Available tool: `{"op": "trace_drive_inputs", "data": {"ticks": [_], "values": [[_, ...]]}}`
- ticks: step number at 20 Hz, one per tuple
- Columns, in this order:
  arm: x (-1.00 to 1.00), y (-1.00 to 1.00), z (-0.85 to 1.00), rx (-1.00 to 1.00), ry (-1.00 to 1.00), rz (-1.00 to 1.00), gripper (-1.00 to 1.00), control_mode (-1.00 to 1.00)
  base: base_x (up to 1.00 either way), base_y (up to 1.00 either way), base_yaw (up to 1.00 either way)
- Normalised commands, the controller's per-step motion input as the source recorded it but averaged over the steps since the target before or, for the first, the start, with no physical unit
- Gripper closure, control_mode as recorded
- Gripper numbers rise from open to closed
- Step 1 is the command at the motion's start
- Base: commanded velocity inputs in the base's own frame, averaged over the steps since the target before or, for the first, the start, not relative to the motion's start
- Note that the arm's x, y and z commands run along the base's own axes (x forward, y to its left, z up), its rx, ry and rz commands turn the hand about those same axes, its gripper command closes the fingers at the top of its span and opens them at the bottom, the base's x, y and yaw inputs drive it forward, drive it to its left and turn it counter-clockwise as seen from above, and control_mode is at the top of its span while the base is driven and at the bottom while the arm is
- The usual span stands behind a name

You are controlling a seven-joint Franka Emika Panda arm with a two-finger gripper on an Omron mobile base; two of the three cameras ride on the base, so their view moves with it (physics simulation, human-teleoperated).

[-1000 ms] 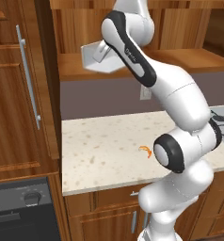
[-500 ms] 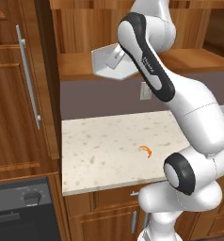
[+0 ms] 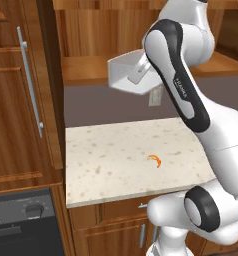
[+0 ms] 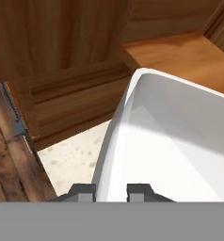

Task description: Retrieve the tupperware from the cabinet, then place the raw meat into the tupperware to avoid contamination.

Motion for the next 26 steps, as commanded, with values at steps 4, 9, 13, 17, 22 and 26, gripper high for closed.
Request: {"op": "trace_drive_inputs", "data": {"ticks": [4, 9, 13, 17, 22, 26], "values": [[-0.6, -0.12, 0.0, 0.0, 0.02, 0.0, 1.0, -1.0, 0.0, 0.0, 0.0], [-0.54, -0.02, -0.11, 0.0, 0.02, 0.0, 1.0, -1.0, 0.0, 0.0, 0.0], [-0.55, -0.01, -0.17, 0.0, 0.03, 0.0, 1.0, -1.0, 0.0, 0.0, 0.0], [-0.54, -0.01, -0.2, 0.0, 0.05, 0.0, 1.0, -1.0, 0.0, 0.0, 0.0], [-0.45, 0.0, -0.29, -0.01, 0.06, 0.0, 1.0, -1.0, 0.0, 0.0, 0.0], [-0.24, 0.0, -0.41, -0.03, 0.07, 0.0, 1.0, -1.0, 0.0, 0.0, 0.0]]}}
